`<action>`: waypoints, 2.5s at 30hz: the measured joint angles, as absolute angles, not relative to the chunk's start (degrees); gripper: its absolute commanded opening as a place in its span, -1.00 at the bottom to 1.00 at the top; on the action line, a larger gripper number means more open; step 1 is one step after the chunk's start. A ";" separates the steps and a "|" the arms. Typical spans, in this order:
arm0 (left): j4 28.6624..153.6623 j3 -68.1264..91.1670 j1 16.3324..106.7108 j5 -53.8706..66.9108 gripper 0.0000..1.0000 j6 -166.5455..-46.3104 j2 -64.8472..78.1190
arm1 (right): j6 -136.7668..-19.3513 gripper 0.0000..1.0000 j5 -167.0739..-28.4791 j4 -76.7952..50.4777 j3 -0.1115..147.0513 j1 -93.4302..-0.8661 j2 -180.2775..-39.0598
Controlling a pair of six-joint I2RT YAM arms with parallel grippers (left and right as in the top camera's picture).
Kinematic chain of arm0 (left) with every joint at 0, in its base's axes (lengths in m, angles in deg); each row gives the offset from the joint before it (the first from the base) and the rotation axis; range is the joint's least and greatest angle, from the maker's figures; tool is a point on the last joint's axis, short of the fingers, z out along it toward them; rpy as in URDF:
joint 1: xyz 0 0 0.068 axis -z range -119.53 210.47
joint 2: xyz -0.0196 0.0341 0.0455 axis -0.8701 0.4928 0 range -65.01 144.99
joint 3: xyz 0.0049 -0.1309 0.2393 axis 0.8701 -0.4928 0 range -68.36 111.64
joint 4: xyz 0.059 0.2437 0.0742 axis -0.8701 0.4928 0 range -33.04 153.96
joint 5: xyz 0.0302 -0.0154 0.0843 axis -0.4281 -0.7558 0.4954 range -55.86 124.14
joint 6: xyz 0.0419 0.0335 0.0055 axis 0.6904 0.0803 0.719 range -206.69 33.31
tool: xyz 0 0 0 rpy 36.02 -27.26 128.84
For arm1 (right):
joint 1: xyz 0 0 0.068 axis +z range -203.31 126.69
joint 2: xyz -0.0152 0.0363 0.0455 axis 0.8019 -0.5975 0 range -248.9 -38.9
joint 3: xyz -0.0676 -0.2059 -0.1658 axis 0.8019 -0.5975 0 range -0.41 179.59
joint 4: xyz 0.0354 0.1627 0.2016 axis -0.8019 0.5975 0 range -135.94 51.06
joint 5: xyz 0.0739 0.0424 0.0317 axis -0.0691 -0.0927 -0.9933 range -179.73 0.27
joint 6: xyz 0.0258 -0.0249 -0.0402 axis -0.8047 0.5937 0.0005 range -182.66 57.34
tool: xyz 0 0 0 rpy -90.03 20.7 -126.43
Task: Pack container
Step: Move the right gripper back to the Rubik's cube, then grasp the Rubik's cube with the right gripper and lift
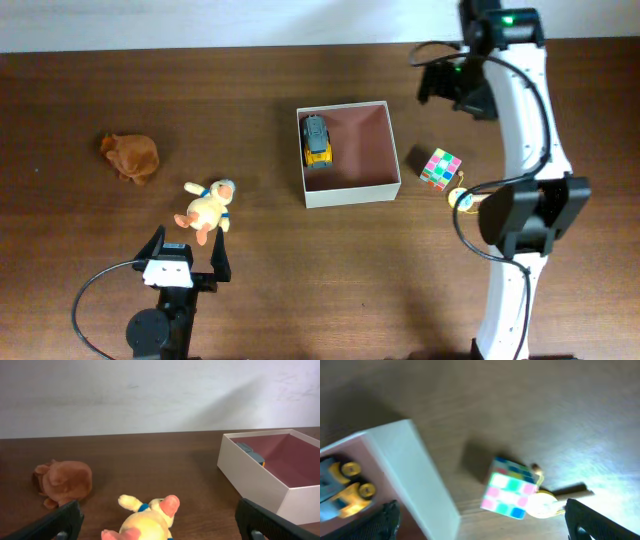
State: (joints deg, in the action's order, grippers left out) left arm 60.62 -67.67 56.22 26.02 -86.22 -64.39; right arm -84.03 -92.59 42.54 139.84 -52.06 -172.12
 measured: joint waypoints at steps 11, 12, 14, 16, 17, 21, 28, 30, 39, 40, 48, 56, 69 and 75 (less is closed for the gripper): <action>60.62 -67.67 56.22 26.04 0.98 -86.22 -64.39 | -90.21 0.97 -92.63 34.26 120.43 -53.04 -172.15; 60.62 -67.67 56.22 26.02 0.98 -86.22 -64.39 | -91.02 0.98 -92.63 33.43 119.34 -52.99 -172.15; 60.62 -67.67 56.22 26.02 0.98 -86.22 -64.39 | -92.59 0.98 -92.65 32.29 117.04 -52.95 -172.15; 60.62 -67.67 56.22 26.02 0.98 -86.22 -64.39 | -94.08 0.98 -92.65 31.57 115.27 -52.93 -172.15; 60.62 -67.67 56.22 26.04 0.98 -86.22 -64.39 | -94.65 0.98 -92.72 31.18 114.44 -52.91 -172.15; 60.62 -67.67 56.22 26.02 0.98 -86.22 -64.39 | -96.22 0.98 -93.26 29.45 112.10 -52.80 -172.15; 60.62 -67.67 56.22 26.04 0.98 -86.22 -64.39 | -97.82 0.98 -94.64 25.58 108.63 -52.58 -172.15; 60.62 -67.67 56.22 26.04 0.98 -86.22 -64.39 | -98.12 0.98 -95.10 24.27 107.27 -52.51 -172.15; 60.62 -67.67 56.22 26.02 0.98 -86.22 -64.39 | -98.47 0.61 -95.41 21.28 105.17 -52.47 -172.15; 60.62 -67.67 56.22 26.04 0.98 -86.22 -64.39 | -98.06 0.58 -95.38 21.23 105.17 -52.47 -172.12; 60.62 -67.67 56.24 26.04 0.98 -86.22 -64.39 | -93.80 0.27 -95.12 21.23 105.17 -52.47 -172.12; 60.62 -67.67 56.22 26.02 0.98 -86.22 -64.39 | -88.59 0.22 -94.36 20.99 105.17 -52.47 -172.10; 60.62 -67.67 56.22 26.02 0.98 -86.22 -64.39 | -77.75 0.04 -90.60 19.33 105.17 -52.47 -172.02; 60.62 -67.67 56.22 26.04 0.98 -86.22 -64.39 | -77.01 0.04 -91.03 19.83 105.17 -52.47 -172.02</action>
State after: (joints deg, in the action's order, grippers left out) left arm 60.62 -67.67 56.22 26.04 -86.22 -64.39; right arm -77.01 -91.03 19.83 105.17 -52.47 -172.02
